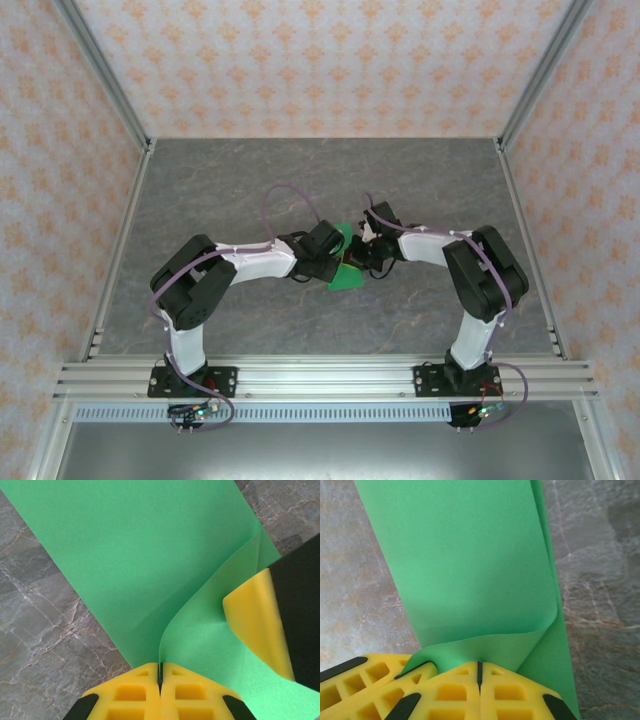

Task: Fold a paper plane with a square sheet of paper (fold left side to right side)
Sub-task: Fold the triangle a second time at the center of the table.

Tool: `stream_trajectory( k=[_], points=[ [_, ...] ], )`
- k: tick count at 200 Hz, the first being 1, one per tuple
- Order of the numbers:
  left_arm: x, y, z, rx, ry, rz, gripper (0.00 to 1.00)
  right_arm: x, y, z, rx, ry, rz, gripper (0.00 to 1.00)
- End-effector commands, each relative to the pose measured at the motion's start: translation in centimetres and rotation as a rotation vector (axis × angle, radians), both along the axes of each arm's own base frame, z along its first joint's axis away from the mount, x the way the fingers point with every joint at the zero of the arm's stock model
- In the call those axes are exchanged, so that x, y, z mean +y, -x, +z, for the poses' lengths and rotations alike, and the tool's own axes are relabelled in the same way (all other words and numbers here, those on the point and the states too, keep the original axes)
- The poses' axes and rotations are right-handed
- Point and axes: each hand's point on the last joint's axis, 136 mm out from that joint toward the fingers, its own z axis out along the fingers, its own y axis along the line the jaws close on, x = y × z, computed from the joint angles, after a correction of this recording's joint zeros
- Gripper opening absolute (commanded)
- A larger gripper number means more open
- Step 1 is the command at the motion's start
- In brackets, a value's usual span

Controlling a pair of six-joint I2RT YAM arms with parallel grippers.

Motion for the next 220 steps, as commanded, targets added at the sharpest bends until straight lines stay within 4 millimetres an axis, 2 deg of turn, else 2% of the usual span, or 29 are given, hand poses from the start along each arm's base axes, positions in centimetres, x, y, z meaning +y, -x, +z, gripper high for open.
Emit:
stream_trajectory(
  k=[1, 55, 93, 112, 128, 149, 162, 181, 220],
  points=[
    [0.7, 0.0, -0.6, -0.005, -0.029, 0.003, 0.01, -0.9, 0.2, -1.1, 0.012, 0.075, 0.003, 0.07],
    [0.7, -0.2, 0.1, -0.017, -0.021, 0.006, 0.01, -1.6, 0.8, -2.2, 0.046, 0.113, -0.002, 0.07],
    [0.2, -0.7, 2.6, -0.053, 0.023, 0.015, 0.04, -2.1, 1.4, -2.9, 0.076, 0.141, -0.002, 0.07],
    [0.2, -0.9, 4.4, -0.082, 0.04, 0.026, 0.11, -2.2, 1.6, -3.2, 0.086, 0.152, -0.001, 0.07],
    [0.8, -1.3, 5.8, -0.127, 0.043, 0.054, 0.23, -2.3, 1.6, -3.2, 0.086, 0.157, -0.001, 0.07],
    [1.6, -1.2, 7.0, -0.16, 0.041, 0.073, 0.33, -2.4, 1.6, -3.4, 0.088, 0.163, 0.001, 0.07],
    [1.6, -0.6, 7.2, -0.149, 0.057, 0.062, 0.35, -2.4, 1.6, -3.3, 0.086, 0.163, 0.0, 0.07],
    [0.2, 0.7, 7.5, -0.103, 0.145, 0.005, 0.35, -2.4, 1.7, -3.4, 0.088, 0.164, 0.002, 0.07],
    [-4.0, 3.4, 8.1, 0.047, 0.349, -0.144, 0.31, -2.4, 1.5, -3.3, 0.085, 0.161, 0.0, 0.07]
  ],
)
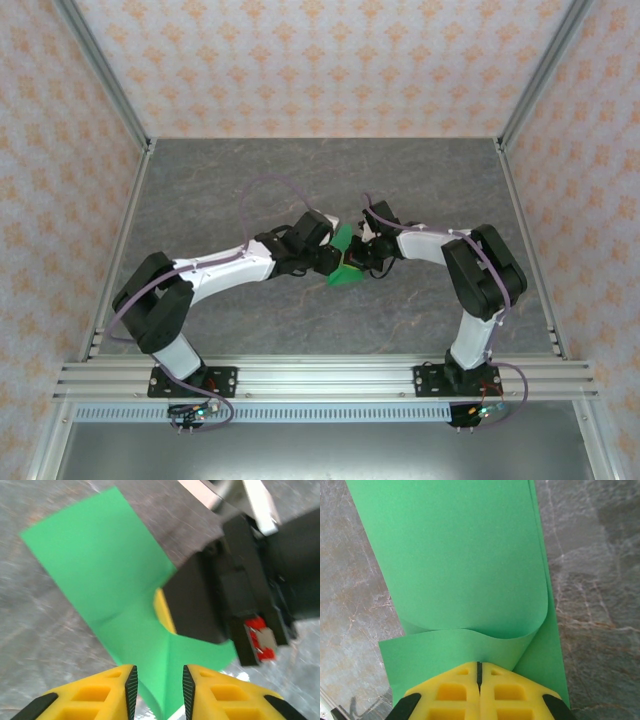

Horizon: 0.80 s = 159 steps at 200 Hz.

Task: Fold a paper plane with a square sheet of paper (fold left side to right side)
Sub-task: Fold the triangle a second time at the center of the table.

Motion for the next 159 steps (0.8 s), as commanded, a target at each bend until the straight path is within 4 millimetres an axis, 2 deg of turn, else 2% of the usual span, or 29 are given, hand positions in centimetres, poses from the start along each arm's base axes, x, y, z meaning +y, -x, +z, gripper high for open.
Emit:
stream_trajectory(
  k=[1, 31, 80, 159],
  points=[
    [-2.7, 1.8, 0.4, 0.097, 0.142, -0.107, 0.31, -2.1, 1.5, -2.9, 0.074, 0.131, -0.013, 0.07],
    [-3.9, 2.2, -0.8, 0.16, 0.158, -0.148, 0.27, -2.1, 1.5, -2.8, 0.073, 0.129, -0.012, 0.07],
    [-2.7, 1.9, -4.3, 0.195, 0.079, -0.088, 0.24, -2.1, 1.5, -2.7, 0.074, 0.13, -0.012, 0.07],
    [-1.2, 1.8, -6.1, 0.223, 0.043, -0.038, 0.22, -2.1, 1.5, -2.6, 0.074, 0.132, -0.008, 0.07]
  ],
)
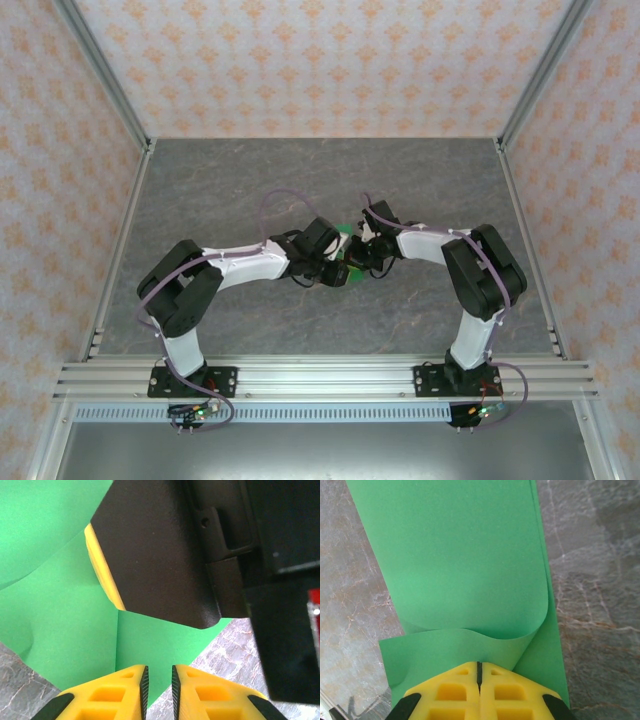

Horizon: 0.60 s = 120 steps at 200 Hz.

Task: Fold a paper plane with a square sheet of paper (fold left side to right side)
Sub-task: Fold the triangle a second time at the center of the table.

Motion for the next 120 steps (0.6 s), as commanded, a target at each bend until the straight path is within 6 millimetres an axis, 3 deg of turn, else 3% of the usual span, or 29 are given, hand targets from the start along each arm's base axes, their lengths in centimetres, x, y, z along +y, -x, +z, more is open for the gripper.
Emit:
stream_trajectory(
  k=[1, 120],
  points=[
    [1.2, -0.4, -1.3, 0.014, -0.025, 0.046, 0.22, -2.1, 1.5, -2.7, 0.074, 0.126, -0.013, 0.07],
    [1.7, 1.2, -2.9, 0.102, -0.036, -0.003, 0.21, -2.2, 1.6, -2.8, 0.077, 0.138, -0.007, 0.07]
  ],
)
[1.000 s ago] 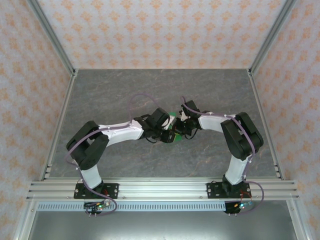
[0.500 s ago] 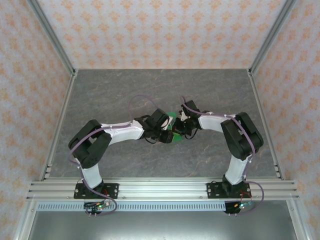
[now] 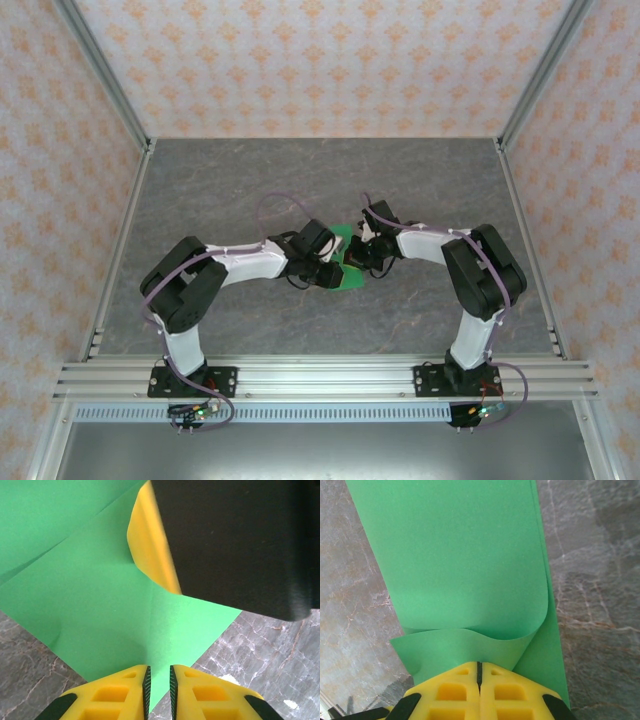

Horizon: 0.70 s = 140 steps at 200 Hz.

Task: Fold a paper plane with a square sheet of paper (fold left side to right side)
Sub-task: Fold the triangle a second time at the center of the table.

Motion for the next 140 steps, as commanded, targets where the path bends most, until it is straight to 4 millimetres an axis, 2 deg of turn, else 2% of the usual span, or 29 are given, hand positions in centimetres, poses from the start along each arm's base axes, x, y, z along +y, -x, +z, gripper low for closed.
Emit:
stream_trajectory(
  k=[1, 88, 140],
  points=[
    [0.7, 0.8, -1.0, 0.033, -0.027, -0.023, 0.21, -2.2, 1.6, -2.8, 0.076, 0.135, -0.01, 0.07],
    [1.8, 1.4, -1.8, 0.04, -0.075, -0.018, 0.18, -2.3, 1.8, -3.0, 0.086, 0.145, -0.007, 0.07],
    [3.0, 2.5, -3.4, 0.07, -0.117, -0.019, 0.11, -1.4, 1.2, -1.9, 0.046, 0.082, 0.001, 0.06]
  ],
)
